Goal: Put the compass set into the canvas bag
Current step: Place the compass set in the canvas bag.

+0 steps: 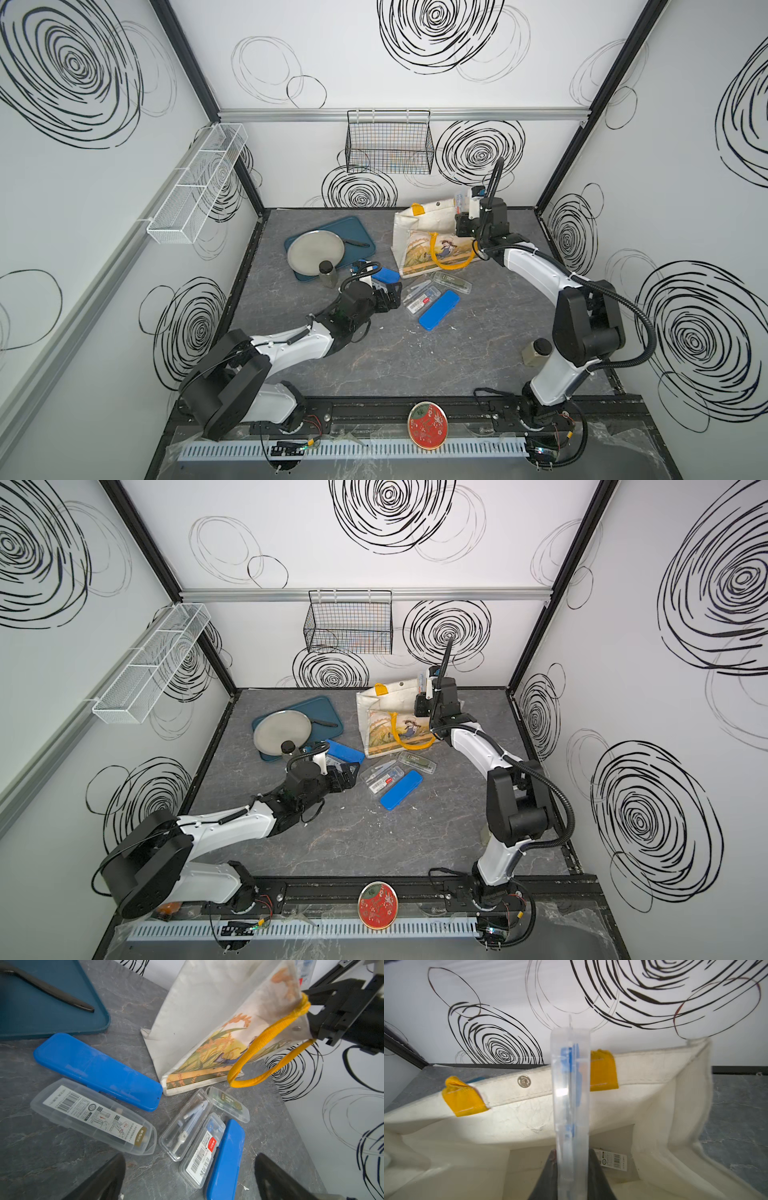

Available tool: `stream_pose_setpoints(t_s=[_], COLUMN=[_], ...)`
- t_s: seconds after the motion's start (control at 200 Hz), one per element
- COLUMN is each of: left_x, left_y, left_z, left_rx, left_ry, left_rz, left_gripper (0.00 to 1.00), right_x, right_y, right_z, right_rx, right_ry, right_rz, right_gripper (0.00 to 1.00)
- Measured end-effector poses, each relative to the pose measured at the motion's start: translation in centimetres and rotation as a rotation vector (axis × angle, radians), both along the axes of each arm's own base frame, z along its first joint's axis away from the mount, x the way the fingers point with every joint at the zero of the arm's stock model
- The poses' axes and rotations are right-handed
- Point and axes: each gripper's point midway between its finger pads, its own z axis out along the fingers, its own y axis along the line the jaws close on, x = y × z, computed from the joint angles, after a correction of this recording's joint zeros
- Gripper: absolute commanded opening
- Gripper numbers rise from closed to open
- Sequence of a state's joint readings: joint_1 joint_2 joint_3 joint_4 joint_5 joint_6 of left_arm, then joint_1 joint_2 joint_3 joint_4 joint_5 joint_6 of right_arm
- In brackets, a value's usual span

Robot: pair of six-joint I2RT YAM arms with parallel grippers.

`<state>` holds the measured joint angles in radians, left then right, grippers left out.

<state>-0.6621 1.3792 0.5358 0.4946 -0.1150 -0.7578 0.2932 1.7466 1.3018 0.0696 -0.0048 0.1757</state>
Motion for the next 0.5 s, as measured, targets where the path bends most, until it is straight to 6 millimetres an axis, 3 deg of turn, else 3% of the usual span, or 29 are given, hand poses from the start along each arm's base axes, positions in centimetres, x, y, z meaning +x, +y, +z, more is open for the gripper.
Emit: stream_pose_setpoints(t_s=[0.245, 0.5], left_x=[0.8, 0.7], left_y=[0.2, 0.2], left_z=[-0.9, -1.2], left_rx=[0.022, 0.067], left_ry=[0.063, 0.090], left_rz=[0.059, 0.084], left_gripper=[0.99, 0.99], right_x=[1.5, 1.6], right_y=[0.1, 0.3], right_z=[0.3, -0.7], right_rx=[0.003, -0.006], right_ry=[-0.032, -0.003], right_rz=[-0.014, -0.007], right_gripper=[0.20, 0.42])
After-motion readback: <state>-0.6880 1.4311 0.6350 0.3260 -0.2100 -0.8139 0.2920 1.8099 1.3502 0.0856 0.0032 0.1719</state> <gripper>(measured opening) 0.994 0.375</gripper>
